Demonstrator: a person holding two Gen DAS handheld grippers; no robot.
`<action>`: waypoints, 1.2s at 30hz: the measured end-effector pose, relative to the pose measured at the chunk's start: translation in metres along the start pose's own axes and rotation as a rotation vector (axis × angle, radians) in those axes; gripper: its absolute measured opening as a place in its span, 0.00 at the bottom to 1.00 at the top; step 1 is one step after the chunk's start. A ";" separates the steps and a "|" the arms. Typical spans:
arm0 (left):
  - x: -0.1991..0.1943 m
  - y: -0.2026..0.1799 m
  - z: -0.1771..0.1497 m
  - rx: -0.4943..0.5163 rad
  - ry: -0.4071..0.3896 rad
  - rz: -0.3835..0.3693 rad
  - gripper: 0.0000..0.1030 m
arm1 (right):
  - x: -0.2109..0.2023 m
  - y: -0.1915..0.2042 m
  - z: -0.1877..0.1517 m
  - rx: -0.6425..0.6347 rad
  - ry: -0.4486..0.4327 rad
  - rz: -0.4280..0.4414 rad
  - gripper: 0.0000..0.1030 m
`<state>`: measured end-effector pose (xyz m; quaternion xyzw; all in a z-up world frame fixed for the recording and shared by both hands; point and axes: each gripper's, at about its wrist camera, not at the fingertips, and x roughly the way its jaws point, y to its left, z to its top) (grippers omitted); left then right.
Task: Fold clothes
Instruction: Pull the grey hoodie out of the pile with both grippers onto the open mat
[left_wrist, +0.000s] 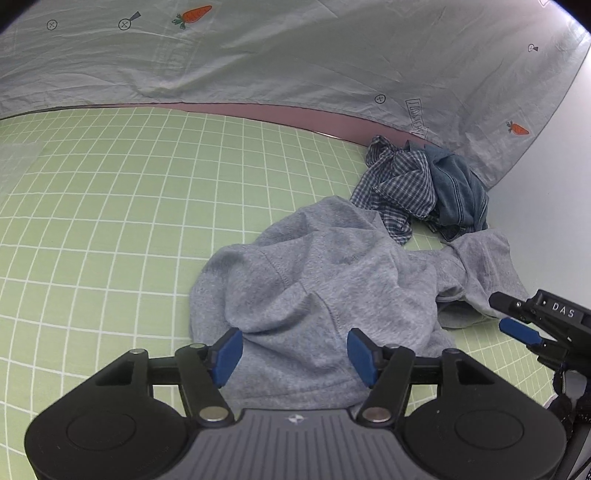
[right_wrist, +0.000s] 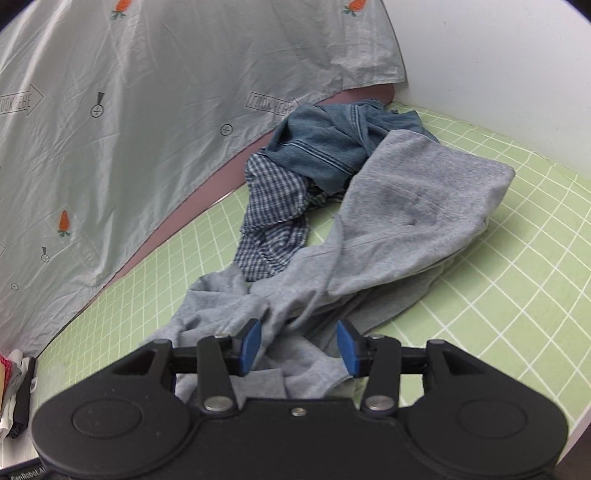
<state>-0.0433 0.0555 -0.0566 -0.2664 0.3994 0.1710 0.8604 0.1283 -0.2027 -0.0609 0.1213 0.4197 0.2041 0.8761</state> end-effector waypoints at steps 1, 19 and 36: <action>0.002 -0.002 0.000 -0.019 -0.005 -0.001 0.67 | 0.003 -0.008 0.002 0.002 0.010 -0.005 0.45; 0.024 0.044 0.027 -0.047 -0.034 0.279 0.08 | 0.026 -0.025 0.004 0.053 0.079 -0.035 0.46; -0.034 0.315 0.090 -0.249 -0.107 0.474 0.07 | 0.046 0.114 -0.067 0.023 0.086 -0.207 0.46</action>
